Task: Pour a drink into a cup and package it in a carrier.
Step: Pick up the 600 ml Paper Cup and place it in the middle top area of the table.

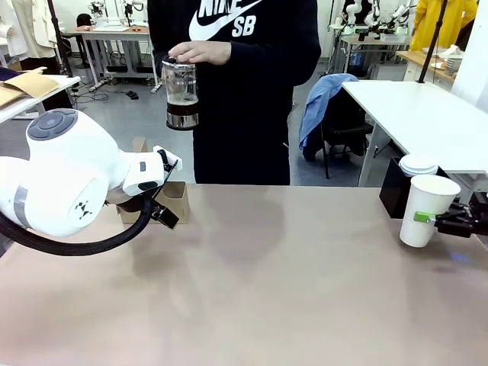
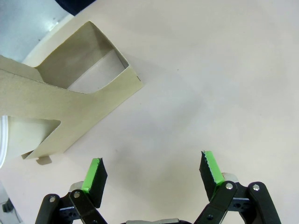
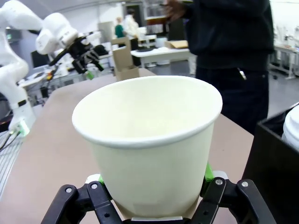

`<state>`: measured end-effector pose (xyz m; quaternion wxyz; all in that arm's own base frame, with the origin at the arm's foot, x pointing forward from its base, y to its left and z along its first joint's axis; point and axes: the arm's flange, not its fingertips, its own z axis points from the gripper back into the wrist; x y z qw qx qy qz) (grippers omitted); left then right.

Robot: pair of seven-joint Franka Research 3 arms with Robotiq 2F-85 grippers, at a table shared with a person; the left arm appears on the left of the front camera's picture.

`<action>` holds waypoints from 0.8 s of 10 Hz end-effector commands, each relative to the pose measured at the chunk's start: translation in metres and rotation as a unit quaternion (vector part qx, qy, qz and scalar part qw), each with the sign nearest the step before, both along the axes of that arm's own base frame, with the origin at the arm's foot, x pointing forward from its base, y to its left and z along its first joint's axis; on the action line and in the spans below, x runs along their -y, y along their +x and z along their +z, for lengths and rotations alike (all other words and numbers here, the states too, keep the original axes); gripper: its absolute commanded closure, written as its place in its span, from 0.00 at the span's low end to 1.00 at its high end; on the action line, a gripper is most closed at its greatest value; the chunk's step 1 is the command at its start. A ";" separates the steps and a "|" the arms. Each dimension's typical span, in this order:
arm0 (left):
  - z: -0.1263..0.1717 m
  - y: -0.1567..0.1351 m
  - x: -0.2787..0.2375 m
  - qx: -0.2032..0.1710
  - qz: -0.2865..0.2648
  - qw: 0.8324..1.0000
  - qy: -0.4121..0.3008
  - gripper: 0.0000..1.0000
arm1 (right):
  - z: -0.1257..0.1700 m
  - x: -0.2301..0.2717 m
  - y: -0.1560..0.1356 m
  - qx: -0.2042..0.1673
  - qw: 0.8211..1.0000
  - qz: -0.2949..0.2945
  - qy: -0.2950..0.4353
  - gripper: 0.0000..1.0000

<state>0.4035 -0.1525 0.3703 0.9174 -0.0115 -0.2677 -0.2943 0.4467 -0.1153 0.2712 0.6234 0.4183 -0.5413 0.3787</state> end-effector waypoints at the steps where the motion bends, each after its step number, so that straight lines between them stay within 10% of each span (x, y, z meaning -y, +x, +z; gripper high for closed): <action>1: 0.000 0.000 0.000 0.000 0.000 1.000 -0.001 0.00 | 0.052 -0.047 -0.019 -0.014 0.999 -0.037 -0.010 0.23; 4: 0.000 0.000 0.000 0.000 0.000 1.000 -0.001 0.00 | 0.079 -0.131 -0.008 0.007 0.991 -0.129 0.025 0.23; 8: 0.000 0.000 0.000 0.000 0.000 1.000 -0.001 0.00 | 0.050 -0.247 0.033 0.034 0.993 -0.103 0.035 0.23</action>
